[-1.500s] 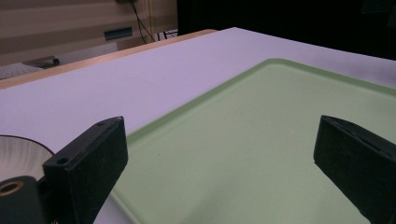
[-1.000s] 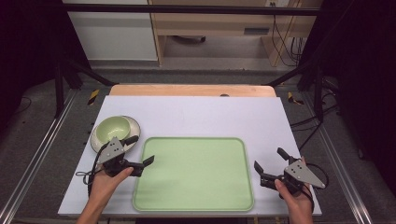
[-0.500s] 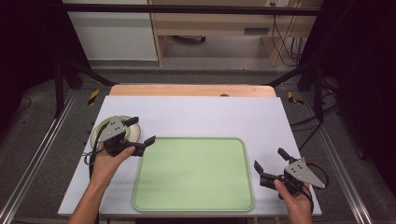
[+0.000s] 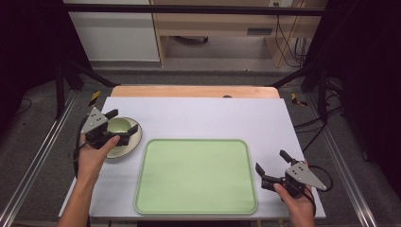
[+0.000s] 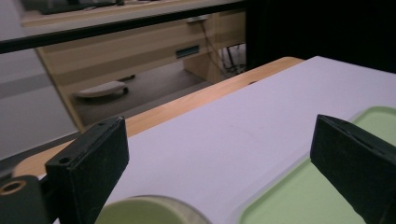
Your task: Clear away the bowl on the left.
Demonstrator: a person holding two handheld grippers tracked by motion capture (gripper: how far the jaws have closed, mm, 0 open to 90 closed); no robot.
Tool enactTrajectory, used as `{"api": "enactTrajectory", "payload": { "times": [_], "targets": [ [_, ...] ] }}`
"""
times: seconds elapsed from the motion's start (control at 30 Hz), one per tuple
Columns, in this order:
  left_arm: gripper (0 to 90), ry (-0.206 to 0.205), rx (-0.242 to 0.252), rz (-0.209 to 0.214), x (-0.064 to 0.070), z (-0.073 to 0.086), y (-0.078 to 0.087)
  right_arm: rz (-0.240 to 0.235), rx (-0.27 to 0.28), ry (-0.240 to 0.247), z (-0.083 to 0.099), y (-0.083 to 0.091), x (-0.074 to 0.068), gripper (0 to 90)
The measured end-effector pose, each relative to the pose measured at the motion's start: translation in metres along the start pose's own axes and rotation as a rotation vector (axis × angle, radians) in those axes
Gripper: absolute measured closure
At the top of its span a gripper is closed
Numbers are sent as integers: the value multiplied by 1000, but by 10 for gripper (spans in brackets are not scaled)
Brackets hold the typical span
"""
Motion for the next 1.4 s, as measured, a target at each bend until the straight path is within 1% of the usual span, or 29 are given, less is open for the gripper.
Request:
{"api": "enactTrajectory", "payload": {
  "times": [0.1,0.37,0.47,0.57,0.77,0.83,0.87,0.9,0.97,1.03,1.07,1.13,1.23,1.27,1.3,1.37,1.4],
  "targets": [
    [48,32,-14,-37,-11,8,6,4,-3,0,0,-1,1,29],
    [50,84,-48,-141,-34,26,20,10,-13,10,1,-2,-1,40],
    [54,102,-66,-156,-38,32,22,12,-16,13,1,-2,-2,42],
    [57,93,-89,-166,-40,37,22,17,-20,17,2,-3,-2,45],
    [68,116,-134,-199,-44,46,22,20,-24,16,2,-3,-3,49],
    [81,133,-158,-220,-45,49,22,18,-25,21,2,-4,-3,49],
    [93,135,-178,-229,-46,51,22,19,-26,21,2,-4,-3,50],
    [103,146,-181,-237,-46,53,22,19,-28,20,2,-4,-3,50],
    [124,161,-206,-247,-48,57,22,20,-29,20,3,-4,-3,51],
    [156,188,-208,-262,-50,61,23,22,-30,19,3,-4,-4,51],
    [160,194,-216,-264,-51,63,23,22,-30,19,3,-4,-4,51],
    [180,200,-230,-272,-52,65,25,23,-31,19,3,-4,-4,52],
    [222,204,-228,-283,-54,66,27,23,-31,15,2,-4,-3,53],
    [228,214,-241,-298,-57,67,30,25,-30,16,2,-4,-3,53],
    [239,221,-253,-304,-59,68,32,24,-30,16,2,-4,-3,53],
    [254,255,-264,-311,-62,71,34,23,-30,12,2,-4,-3,53],
    [261,268,-270,-307,-64,72,35,21,-30,10,2,-4,-3,53]
  ]
}}
Point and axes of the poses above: each handheld gripper's, and its own axes: y roughly backward along the jaws, z roughly out of its underside, x roughly to its right, the point moved 2 cm from there along -y, roughly forward along the jaws, and after that the axes turned 15 degrees about -y, right-handed, at the moved point
